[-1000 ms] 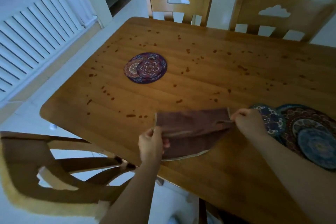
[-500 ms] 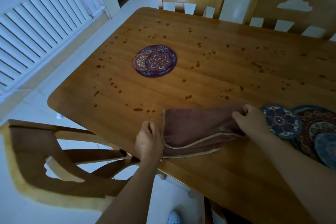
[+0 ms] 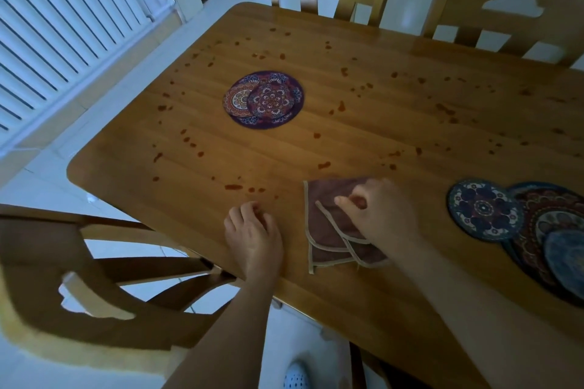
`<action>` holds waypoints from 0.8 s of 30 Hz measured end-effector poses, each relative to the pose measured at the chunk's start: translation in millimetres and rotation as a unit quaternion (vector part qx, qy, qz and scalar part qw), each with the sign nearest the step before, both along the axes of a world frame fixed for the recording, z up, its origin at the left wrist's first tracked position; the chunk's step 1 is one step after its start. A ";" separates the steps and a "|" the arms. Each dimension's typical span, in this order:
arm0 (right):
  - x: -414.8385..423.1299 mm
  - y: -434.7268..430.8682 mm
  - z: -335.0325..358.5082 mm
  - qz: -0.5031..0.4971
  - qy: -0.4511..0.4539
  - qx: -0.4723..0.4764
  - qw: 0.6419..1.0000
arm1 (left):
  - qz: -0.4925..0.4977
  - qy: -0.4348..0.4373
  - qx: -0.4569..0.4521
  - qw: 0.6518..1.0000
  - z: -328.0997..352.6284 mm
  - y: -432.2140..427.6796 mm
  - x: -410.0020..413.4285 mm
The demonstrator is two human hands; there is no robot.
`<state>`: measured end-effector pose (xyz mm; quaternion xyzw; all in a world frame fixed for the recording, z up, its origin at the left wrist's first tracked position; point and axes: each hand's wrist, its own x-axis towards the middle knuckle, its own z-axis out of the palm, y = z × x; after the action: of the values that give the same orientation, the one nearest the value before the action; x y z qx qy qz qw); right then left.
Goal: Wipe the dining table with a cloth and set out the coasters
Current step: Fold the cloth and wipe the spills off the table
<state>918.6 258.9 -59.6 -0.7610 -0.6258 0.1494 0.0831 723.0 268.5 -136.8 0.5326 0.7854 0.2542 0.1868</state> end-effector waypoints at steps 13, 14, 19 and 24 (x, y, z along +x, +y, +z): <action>18.0 -54.4 -85.1 -0.022 -0.122 -0.024 0.992 | -0.039 0.094 0.009 0.995 -17.5 -11.0 7.3; 30.8 -57.0 -85.6 -0.040 -0.124 -0.019 0.991 | -0.038 0.095 0.008 0.995 -17.4 -10.9 7.9; 61.4 -13.6 -87.1 -0.142 -0.109 -0.019 0.984 | -0.030 0.102 0.010 0.994 -19.3 -10.0 10.0; 74.3 57.9 -83.0 -0.210 -0.046 0.013 0.976 | -0.024 0.098 0.016 0.995 -22.4 -8.7 9.8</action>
<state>992.9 316.8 -142.6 -0.8807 -0.4567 0.0849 0.0933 732.8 259.8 -159.1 0.5762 0.7831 0.2083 0.1063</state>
